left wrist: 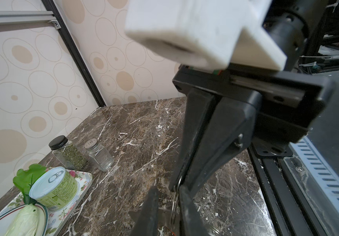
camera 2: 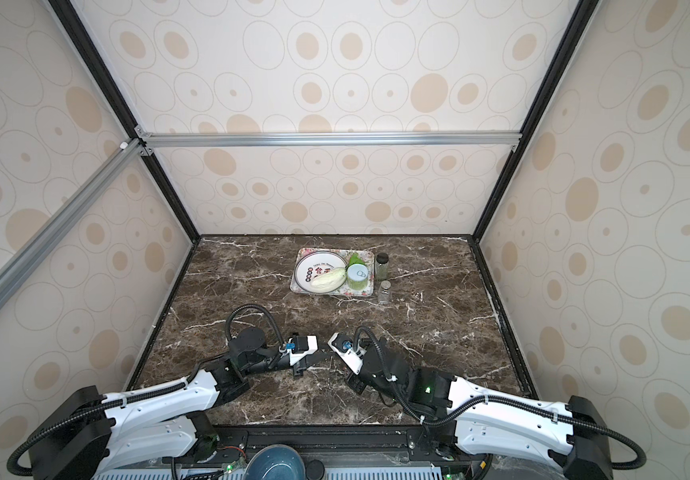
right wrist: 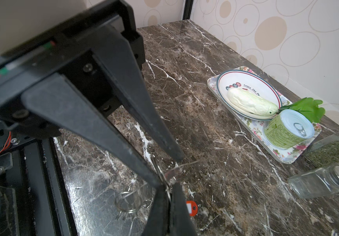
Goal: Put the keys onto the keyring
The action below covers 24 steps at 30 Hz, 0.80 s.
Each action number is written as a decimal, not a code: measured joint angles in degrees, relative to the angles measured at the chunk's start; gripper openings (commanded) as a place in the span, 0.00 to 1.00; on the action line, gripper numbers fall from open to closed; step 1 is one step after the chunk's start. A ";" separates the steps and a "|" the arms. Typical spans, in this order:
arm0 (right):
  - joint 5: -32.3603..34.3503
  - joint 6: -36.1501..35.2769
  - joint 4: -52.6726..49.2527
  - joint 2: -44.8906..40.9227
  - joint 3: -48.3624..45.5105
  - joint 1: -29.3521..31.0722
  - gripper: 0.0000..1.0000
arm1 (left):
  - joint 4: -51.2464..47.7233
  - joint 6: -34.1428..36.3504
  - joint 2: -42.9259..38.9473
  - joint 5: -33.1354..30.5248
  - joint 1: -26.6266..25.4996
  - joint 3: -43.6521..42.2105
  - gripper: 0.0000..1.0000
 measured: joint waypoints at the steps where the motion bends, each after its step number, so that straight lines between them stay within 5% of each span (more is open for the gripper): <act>1: 0.04 0.00 0.02 -0.02 0.00 0.00 0.00 | -0.09 0.04 0.00 0.15 0.00 0.00 0.14; 13: 0.57 0.02 0.02 -1.01 -0.07 0.00 0.00 | -0.42 0.31 0.24 1.11 -0.04 0.42 0.00; 24: 1.03 0.35 2.34 -1.09 -0.44 0.04 0.00 | 1.27 0.04 -0.83 0.83 -0.04 -0.20 0.00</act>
